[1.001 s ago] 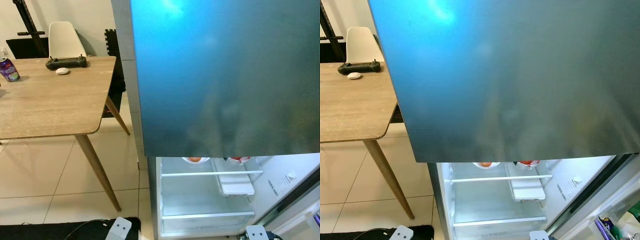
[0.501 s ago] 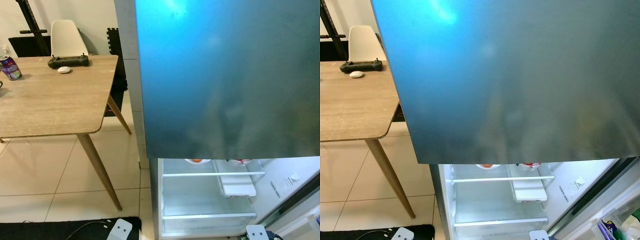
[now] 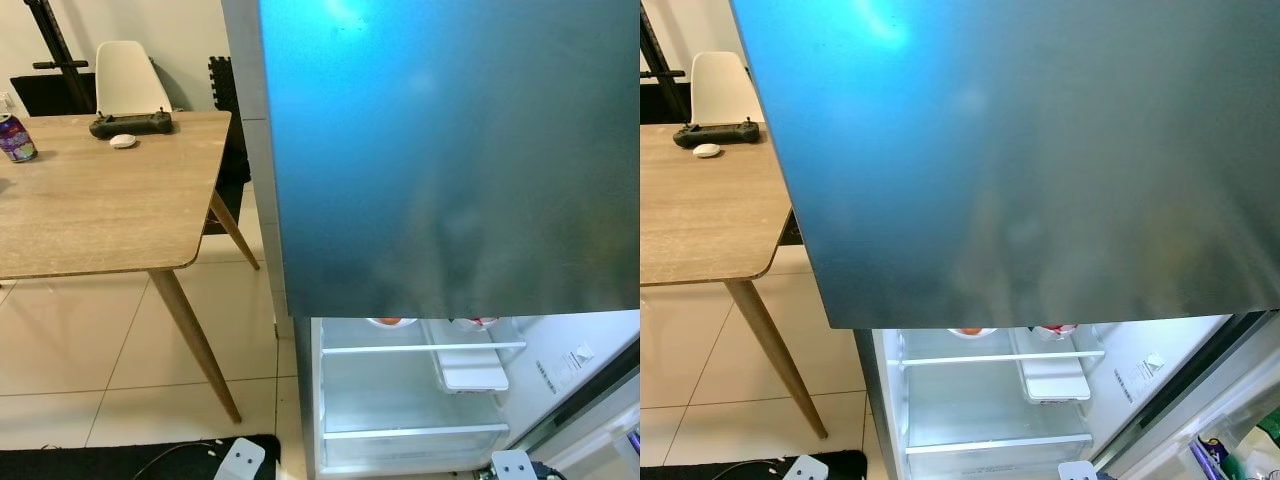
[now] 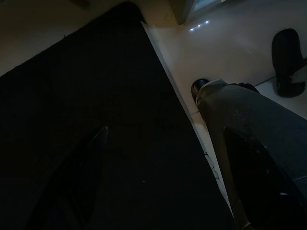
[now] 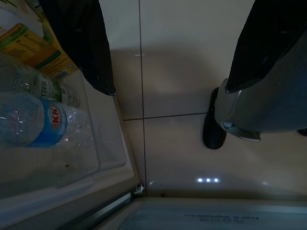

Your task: Restocking fridge

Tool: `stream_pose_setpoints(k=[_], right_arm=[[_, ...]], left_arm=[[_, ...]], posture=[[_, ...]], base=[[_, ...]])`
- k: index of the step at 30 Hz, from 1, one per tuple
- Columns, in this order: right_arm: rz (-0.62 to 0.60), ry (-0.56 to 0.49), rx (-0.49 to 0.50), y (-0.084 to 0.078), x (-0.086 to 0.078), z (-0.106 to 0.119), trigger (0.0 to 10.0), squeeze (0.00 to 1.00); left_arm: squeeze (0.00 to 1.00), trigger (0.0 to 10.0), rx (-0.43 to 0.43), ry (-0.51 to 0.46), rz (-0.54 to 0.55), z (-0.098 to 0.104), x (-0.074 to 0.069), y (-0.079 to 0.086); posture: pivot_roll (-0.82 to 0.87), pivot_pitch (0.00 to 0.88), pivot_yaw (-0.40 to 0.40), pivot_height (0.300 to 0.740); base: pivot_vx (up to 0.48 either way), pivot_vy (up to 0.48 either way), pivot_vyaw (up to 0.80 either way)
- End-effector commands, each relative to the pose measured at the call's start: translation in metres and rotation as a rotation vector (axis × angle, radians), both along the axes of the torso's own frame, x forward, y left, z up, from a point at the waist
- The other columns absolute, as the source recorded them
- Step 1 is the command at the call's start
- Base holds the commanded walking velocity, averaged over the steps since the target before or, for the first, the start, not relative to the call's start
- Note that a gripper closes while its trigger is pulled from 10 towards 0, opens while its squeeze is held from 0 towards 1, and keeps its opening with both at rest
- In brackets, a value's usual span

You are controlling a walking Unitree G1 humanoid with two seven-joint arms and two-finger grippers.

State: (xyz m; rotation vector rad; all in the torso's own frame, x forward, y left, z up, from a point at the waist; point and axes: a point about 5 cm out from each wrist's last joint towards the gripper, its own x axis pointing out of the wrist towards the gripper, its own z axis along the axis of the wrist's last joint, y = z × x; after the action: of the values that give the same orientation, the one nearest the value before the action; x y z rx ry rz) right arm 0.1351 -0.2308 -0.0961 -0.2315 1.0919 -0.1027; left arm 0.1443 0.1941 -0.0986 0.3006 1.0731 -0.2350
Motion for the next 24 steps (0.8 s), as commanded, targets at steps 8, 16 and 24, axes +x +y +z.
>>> stream_pose_setpoints(k=[8,16,24], right_arm=[[0.005,0.003,-0.004,-0.0023,-0.0026,-0.0002,10.0,0.00],[0.005,0.006,-0.001,-0.0014,-0.0040,-0.0009,10.0,0.00],[0.004,0.007,0.002,-0.0007,-0.0046,-0.0013,10.0,0.00]], left_arm=[[0.00,10.0,-0.004,0.022,-0.005,-0.0019,-0.0042,-0.0018],[0.00,10.0,-0.010,0.022,0.000,-0.0022,-0.0047,-0.0028],[0.00,10.0,-0.009,0.027,0.000,-0.0026,-0.0059,-0.0024]], posture=[[-0.03,0.000,-0.013,0.740],[-0.03,0.000,-0.015,0.740],[-0.03,0.000,-0.011,0.740]], base=[[0.000,0.000,0.00],[0.000,0.000,0.00],[0.000,0.000,0.00]])
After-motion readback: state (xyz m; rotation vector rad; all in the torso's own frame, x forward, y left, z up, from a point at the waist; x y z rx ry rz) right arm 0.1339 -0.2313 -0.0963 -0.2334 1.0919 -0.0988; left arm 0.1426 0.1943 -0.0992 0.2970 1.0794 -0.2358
